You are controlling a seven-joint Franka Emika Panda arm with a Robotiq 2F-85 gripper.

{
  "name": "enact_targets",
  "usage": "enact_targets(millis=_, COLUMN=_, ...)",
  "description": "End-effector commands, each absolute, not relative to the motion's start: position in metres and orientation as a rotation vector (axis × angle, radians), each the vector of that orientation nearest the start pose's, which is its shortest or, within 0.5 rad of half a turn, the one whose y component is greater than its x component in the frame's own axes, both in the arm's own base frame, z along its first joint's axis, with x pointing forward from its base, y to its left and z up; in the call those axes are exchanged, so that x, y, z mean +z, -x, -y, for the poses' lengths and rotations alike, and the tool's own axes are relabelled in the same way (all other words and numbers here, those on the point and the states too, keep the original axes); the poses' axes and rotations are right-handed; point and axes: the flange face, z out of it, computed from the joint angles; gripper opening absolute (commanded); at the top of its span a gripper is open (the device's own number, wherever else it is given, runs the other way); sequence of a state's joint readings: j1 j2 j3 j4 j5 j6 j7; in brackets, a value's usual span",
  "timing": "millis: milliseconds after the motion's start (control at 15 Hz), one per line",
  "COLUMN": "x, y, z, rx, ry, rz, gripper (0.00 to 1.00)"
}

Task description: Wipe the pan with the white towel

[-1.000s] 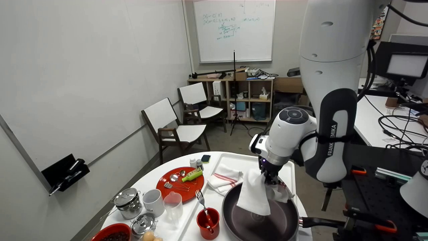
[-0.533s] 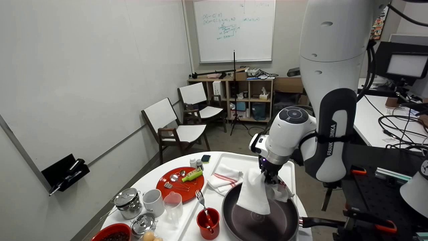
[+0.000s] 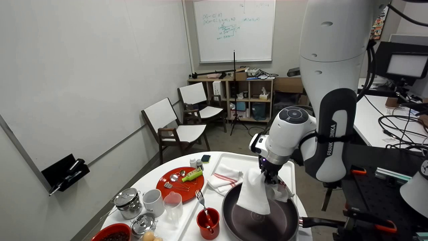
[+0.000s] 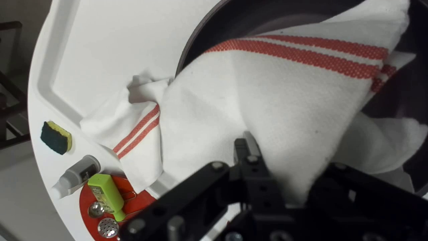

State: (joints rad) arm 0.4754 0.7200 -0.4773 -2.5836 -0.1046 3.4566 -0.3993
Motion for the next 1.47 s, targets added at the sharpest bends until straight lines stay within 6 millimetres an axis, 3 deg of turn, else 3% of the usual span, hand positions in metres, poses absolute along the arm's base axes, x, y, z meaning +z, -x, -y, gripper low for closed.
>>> enact_targets(millis=0, x=0.064, y=-0.415, z=0.030, rx=-0.259, ry=3.266, rz=1.081, gripper=0.11)
enact_targets(millis=333, x=0.064, y=-0.415, z=0.030, rx=-0.259, ry=3.266, rz=1.081, gripper=0.11)
enact_targets(millis=400, x=0.063, y=-0.415, z=0.029, rx=-0.257, ry=3.256, rz=1.084, gripper=0.03)
enact_targets(millis=533, x=0.061, y=-0.419, z=0.025, rx=-0.275, ry=3.238, rz=1.070, gripper=0.03)
enact_targets(millis=933, x=0.041, y=-0.436, z=0.015, rx=-0.322, ry=3.114, rz=1.035, gripper=0.03)
enact_targets(millis=1133, x=0.015, y=-0.437, z=0.021, rx=-0.312, ry=3.052, rz=0.992, gripper=0.03)
enact_targets(millis=1400, x=-0.033, y=-0.436, z=0.034, rx=-0.258, ry=2.974, rz=0.948, gripper=0.03)
